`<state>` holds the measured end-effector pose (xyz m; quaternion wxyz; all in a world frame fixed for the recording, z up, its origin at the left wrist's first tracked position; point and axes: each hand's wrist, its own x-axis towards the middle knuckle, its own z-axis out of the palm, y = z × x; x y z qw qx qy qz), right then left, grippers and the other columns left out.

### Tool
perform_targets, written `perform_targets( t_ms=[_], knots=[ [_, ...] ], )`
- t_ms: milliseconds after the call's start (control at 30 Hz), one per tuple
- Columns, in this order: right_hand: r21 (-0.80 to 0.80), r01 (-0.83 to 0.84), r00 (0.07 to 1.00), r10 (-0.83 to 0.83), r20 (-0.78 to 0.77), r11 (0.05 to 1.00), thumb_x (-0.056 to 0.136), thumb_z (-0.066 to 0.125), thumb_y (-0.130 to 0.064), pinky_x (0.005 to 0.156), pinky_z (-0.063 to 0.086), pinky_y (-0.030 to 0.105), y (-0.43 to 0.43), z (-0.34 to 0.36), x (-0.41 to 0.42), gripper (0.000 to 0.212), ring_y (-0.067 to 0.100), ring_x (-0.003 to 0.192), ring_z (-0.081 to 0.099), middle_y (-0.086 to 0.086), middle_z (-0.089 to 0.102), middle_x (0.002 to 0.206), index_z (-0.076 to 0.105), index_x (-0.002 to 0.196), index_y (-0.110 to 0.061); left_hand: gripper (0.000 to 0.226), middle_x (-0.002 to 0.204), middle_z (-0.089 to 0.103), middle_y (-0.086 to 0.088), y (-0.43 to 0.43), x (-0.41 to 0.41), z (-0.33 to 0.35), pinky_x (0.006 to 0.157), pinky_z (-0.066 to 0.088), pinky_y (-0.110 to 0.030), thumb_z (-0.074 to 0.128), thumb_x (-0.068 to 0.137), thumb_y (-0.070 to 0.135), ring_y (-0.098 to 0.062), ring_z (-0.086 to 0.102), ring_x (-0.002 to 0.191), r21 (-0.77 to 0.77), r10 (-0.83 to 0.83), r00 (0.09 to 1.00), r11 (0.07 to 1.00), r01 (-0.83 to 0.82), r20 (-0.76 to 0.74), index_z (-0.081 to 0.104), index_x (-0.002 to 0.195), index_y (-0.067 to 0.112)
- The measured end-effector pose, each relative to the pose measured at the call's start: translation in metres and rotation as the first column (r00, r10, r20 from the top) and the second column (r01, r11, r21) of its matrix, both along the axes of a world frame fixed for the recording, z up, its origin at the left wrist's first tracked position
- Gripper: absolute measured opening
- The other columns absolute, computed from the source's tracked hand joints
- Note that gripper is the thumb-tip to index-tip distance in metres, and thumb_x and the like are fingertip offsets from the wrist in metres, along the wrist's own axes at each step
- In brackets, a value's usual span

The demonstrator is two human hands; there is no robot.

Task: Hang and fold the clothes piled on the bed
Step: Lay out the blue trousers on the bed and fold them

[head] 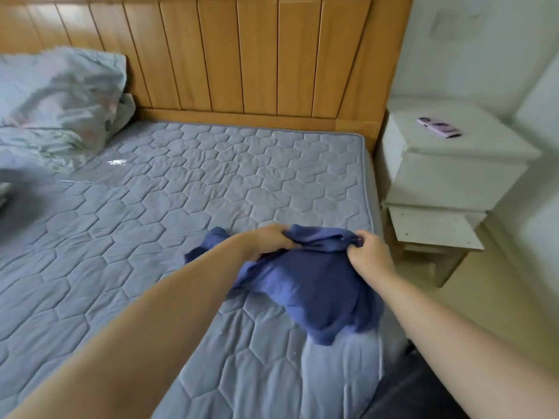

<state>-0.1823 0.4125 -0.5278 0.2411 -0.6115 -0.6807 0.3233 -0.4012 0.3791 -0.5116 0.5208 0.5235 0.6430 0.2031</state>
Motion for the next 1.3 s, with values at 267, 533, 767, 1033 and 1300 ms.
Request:
perform_targets(
  t_ms=[267,533,767,1033,1300],
  knots=[
    [0.093,-0.078,0.976,0.057,0.210,0.993,0.091,0.057,-0.024,0.102,0.037,0.033,-0.021,-0.035,0.011,0.057,0.028,0.128,0.045,0.013,0.045,0.139,0.036,0.142,-0.010,0.046,0.133,0.048,-0.011,-0.008,0.011,-0.026,0.097,0.041,-0.037,0.053,0.090,0.017,-0.031,0.046,0.124,0.168,-0.047,0.709,0.959,0.230,-0.703,0.046,0.136,0.016],
    [-0.008,-0.395,0.828,0.360,0.429,0.918,0.086,0.058,-0.035,0.106,0.034,0.036,-0.044,-0.077,-0.020,0.071,0.027,0.133,0.033,0.008,0.030,0.147,0.026,0.146,-0.015,0.090,0.156,0.012,-0.007,-0.047,-0.019,-0.084,0.111,0.020,-0.057,0.063,0.083,0.029,-0.031,0.014,0.144,-0.052,-0.053,0.438,0.999,0.014,-0.897,0.005,0.151,0.029],
    [-0.119,-0.523,0.669,0.493,0.556,0.844,0.084,0.059,-0.031,0.117,0.010,0.047,-0.037,-0.089,-0.039,0.084,0.027,0.146,0.001,0.007,-0.004,0.160,0.009,0.151,-0.027,0.027,0.111,0.064,-0.017,-0.045,-0.003,-0.085,0.078,0.040,-0.029,0.050,0.091,0.014,-0.030,0.059,0.100,0.004,-0.015,0.780,1.000,0.023,-0.625,0.059,0.114,0.002],
    [0.216,-0.297,0.901,0.198,0.386,0.930,0.069,0.062,-0.012,0.067,0.045,0.037,-0.013,-0.072,-0.007,0.008,0.034,0.077,0.061,0.012,0.065,0.078,0.065,0.067,-0.006,0.036,0.111,0.065,-0.008,-0.055,-0.001,-0.069,0.084,0.033,-0.011,0.051,0.084,0.016,-0.013,0.051,0.101,0.313,0.017,0.904,0.941,0.131,-0.427,0.065,0.116,0.007],
    [-0.011,0.105,0.937,-0.095,0.335,0.994,0.090,0.046,-0.012,0.067,0.038,0.032,0.002,-0.062,0.023,0.015,0.031,0.077,0.052,0.009,0.056,0.079,0.055,0.078,-0.015,0.101,0.160,0.006,-0.003,-0.060,-0.045,-0.103,0.116,0.017,-0.039,0.067,0.077,0.011,-0.027,0.010,0.145,0.113,-0.106,0.670,0.955,0.275,-0.735,0.002,0.152,0.027]
  ],
)
